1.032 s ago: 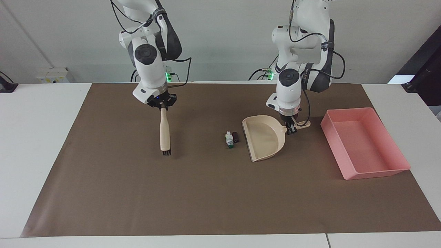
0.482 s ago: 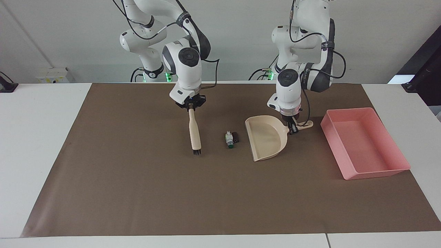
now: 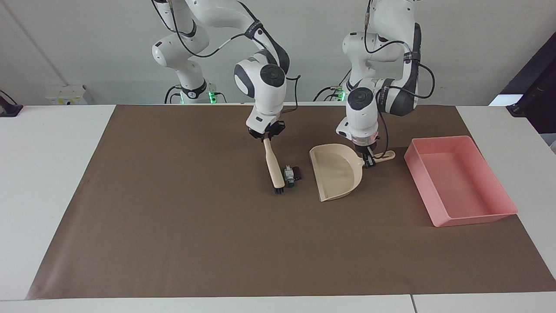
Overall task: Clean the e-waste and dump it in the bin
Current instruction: 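Sweep the component into the dustpan with the brush in the right gripper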
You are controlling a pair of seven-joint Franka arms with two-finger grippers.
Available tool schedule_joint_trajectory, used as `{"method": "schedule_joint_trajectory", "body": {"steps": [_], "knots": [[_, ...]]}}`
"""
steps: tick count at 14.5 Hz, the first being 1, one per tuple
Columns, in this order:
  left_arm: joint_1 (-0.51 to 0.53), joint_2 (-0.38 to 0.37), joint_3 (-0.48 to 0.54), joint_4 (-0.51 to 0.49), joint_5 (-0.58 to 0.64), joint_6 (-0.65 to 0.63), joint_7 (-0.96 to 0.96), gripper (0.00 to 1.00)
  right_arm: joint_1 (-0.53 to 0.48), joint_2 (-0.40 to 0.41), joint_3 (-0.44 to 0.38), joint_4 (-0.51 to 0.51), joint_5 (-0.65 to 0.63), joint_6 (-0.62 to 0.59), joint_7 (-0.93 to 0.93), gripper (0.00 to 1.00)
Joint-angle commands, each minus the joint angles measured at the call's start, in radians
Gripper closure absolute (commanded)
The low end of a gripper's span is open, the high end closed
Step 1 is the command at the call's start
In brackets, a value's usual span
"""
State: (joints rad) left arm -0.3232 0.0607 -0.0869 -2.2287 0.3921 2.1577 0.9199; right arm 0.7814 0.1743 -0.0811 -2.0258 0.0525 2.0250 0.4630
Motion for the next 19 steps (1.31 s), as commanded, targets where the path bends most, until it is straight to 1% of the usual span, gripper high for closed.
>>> {"method": "schedule_joint_trajectory", "body": {"steps": [1, 2, 5, 6, 8, 9, 11, 14, 16, 17, 18, 19], "knots": [[-0.046, -0.004, 0.007, -0.003, 0.018, -0.025, -0.007, 1.0, 0.016, 0.047, -0.005, 0.048, 0.01, 0.004, 0.017, 1.0], [-0.049, -0.004, 0.007, -0.005, 0.019, -0.025, -0.007, 1.0, 0.025, 0.057, 0.001, 0.058, 0.03, 0.008, 0.017, 1.0], [-0.056, -0.004, 0.007, -0.009, 0.019, -0.025, -0.012, 1.0, 0.03, 0.067, 0.03, 0.061, 0.16, 0.072, -0.004, 1.0], [-0.057, -0.006, 0.007, -0.011, 0.019, -0.027, -0.015, 1.0, 0.029, 0.07, 0.052, 0.064, 0.225, 0.089, -0.032, 1.0], [-0.053, -0.01, 0.007, -0.023, 0.018, -0.018, -0.019, 1.0, 0.032, 0.071, 0.055, 0.062, 0.413, 0.132, -0.142, 1.0], [-0.047, -0.01, 0.006, -0.023, 0.018, -0.004, -0.022, 1.0, 0.033, 0.073, 0.055, 0.064, 0.479, 0.149, -0.18, 1.0], [-0.04, -0.012, 0.006, -0.026, 0.016, 0.017, -0.024, 1.0, 0.033, 0.076, 0.057, 0.076, 0.541, 0.169, -0.217, 1.0], [-0.008, -0.024, 0.004, -0.064, 0.005, 0.108, -0.024, 1.0, 0.022, 0.059, 0.057, 0.096, 0.541, 0.15, -0.215, 1.0], [0.0, -0.024, 0.004, -0.065, -0.007, 0.131, -0.021, 1.0, 0.027, 0.027, 0.049, 0.088, 0.52, 0.121, -0.19, 1.0], [0.01, -0.024, 0.006, -0.066, -0.034, 0.139, -0.015, 1.0, 0.024, -0.001, 0.043, 0.082, 0.494, 0.089, -0.146, 1.0], [0.016, -0.025, 0.004, -0.068, -0.047, 0.158, -0.01, 1.0, 0.009, -0.04, 0.041, 0.079, 0.406, 0.043, -0.063, 1.0], [0.015, -0.024, 0.003, -0.065, -0.058, 0.171, -0.01, 1.0, -0.032, -0.079, 0.046, 0.081, 0.309, -0.01, 0.0, 1.0]]}}
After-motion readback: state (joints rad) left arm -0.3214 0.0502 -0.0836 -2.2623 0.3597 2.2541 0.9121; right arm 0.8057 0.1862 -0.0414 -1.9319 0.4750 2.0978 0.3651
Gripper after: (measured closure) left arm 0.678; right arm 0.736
